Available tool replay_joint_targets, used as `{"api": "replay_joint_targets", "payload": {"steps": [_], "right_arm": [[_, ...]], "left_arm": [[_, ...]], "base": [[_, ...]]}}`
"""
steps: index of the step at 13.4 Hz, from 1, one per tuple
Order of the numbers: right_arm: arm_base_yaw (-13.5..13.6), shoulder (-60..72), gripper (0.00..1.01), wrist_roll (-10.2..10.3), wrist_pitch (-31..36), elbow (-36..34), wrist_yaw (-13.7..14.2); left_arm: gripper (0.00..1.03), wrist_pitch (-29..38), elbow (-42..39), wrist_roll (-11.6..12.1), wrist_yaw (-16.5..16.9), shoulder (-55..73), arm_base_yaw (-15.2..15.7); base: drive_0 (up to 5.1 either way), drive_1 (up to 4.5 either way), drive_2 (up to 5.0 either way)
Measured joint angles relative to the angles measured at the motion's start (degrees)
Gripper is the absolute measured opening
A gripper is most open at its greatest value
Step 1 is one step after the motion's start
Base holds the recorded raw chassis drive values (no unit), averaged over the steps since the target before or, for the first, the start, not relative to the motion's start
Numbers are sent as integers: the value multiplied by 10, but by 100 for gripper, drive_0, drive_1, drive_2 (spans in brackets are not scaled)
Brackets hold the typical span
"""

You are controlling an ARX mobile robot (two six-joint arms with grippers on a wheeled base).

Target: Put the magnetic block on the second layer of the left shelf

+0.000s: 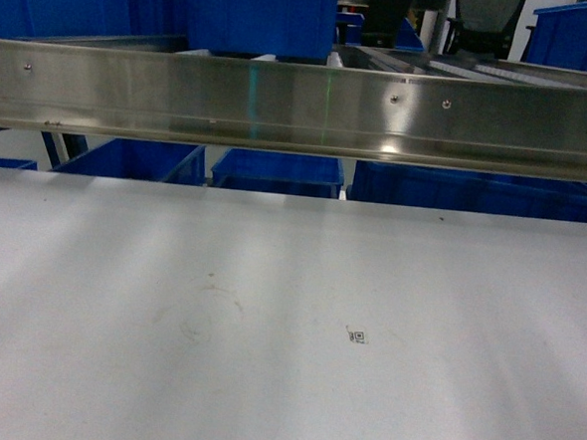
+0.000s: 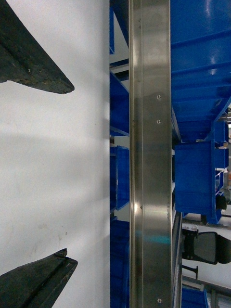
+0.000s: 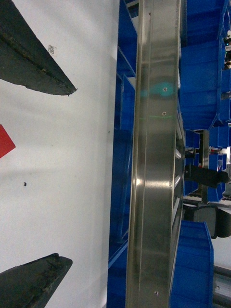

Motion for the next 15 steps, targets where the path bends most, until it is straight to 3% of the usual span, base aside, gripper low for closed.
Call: {"api": "replay_joint_targets", "payload": {"steps": [15], "right_arm": [[0,0,98,0,0,0,0]], "left_arm": [[98,0,0,0,0,0,0]], "base": [[0,0,0]]}}
